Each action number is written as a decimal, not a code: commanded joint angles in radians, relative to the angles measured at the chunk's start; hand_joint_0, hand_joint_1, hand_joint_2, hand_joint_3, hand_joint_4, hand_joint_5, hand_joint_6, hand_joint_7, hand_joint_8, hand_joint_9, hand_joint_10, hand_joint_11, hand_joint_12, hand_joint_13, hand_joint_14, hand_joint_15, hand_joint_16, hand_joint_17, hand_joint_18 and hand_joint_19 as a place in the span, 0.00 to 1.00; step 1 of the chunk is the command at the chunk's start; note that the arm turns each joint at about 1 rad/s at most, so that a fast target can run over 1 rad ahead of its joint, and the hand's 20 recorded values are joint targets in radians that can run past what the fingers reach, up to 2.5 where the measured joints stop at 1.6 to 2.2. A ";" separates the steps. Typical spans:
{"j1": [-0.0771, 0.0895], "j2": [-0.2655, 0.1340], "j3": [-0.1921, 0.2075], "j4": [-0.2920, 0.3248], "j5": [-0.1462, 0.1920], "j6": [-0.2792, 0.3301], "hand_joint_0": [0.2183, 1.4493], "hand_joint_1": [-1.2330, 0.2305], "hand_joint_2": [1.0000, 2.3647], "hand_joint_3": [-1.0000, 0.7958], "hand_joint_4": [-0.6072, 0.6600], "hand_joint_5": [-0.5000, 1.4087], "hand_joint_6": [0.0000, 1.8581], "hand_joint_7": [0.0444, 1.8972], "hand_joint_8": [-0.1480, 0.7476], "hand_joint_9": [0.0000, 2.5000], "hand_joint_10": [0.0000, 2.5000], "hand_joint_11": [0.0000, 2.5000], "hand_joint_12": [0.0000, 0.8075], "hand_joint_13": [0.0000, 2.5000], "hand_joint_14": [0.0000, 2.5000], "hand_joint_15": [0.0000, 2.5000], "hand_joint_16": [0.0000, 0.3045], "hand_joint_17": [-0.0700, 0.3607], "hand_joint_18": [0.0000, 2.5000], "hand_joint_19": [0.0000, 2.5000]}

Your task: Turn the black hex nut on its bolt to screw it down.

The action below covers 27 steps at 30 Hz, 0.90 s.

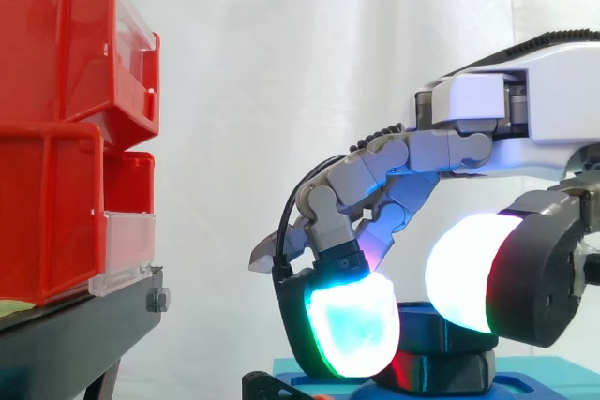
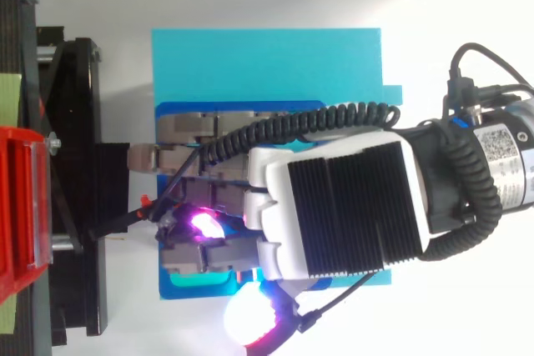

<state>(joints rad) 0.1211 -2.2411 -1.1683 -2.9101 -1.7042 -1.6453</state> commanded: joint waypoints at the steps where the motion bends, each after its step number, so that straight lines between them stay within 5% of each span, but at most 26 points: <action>1: -0.009 0.000 0.001 0.002 -0.005 -0.005 0.22 0.65 0.00 0.28 0.56 0.27 0.27 0.75 0.40 0.36 0.00 0.00 0.44 0.21 0.00 0.00 0.15 0.40 0.16 0.13; 15: -0.043 0.000 -0.001 0.002 -0.043 -0.010 0.22 0.64 0.00 0.28 0.57 0.27 0.27 0.75 0.40 0.36 0.00 0.00 0.44 0.21 0.00 0.00 0.15 0.41 0.16 0.13; 27: -0.055 0.000 -0.001 0.002 -0.060 -0.010 0.21 0.64 0.00 0.28 0.60 0.26 0.27 0.69 0.43 0.35 0.00 0.00 0.45 0.21 0.00 0.00 0.16 0.41 0.16 0.13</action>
<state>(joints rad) 0.0684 -2.2411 -1.1685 -2.9084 -1.7609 -1.6551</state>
